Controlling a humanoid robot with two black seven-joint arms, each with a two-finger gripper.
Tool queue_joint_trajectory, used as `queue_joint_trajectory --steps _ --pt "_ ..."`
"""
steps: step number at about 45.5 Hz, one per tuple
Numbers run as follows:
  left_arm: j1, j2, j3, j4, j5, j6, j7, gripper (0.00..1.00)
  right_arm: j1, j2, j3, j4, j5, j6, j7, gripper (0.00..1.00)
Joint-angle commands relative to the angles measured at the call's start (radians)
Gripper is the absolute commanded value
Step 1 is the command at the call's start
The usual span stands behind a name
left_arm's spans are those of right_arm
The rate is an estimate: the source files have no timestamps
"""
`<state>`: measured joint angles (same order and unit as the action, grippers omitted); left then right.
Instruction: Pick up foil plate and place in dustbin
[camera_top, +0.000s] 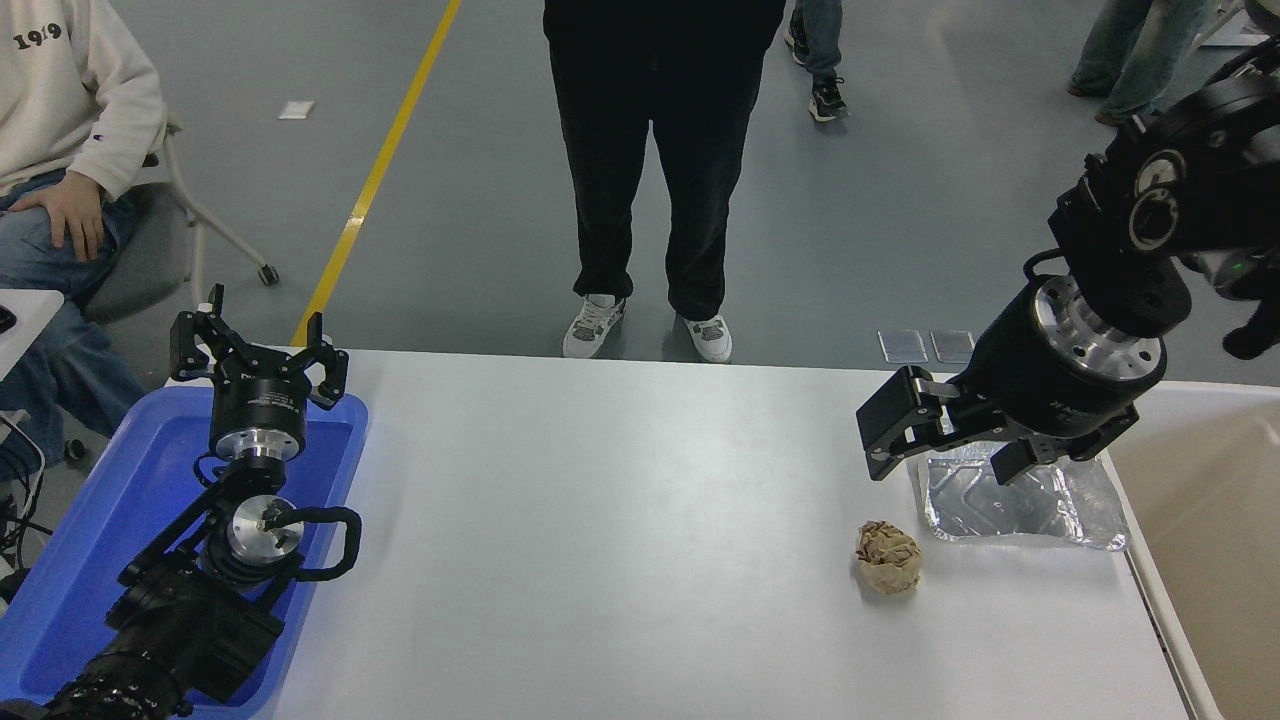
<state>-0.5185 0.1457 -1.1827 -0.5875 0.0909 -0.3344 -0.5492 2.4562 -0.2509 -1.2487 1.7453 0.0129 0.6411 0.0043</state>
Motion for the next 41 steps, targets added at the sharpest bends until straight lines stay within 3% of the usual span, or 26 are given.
queue_joint_trajectory --steps 1,41 --pt "0.000 0.000 0.000 0.000 0.001 0.000 0.000 0.99 -0.002 0.001 0.000 0.000 -0.001 -0.001 -0.001 1.00" --pt "0.000 0.000 0.000 0.000 0.001 0.000 0.000 0.99 -0.046 -0.024 0.023 -0.056 -0.019 -0.012 0.000 1.00"
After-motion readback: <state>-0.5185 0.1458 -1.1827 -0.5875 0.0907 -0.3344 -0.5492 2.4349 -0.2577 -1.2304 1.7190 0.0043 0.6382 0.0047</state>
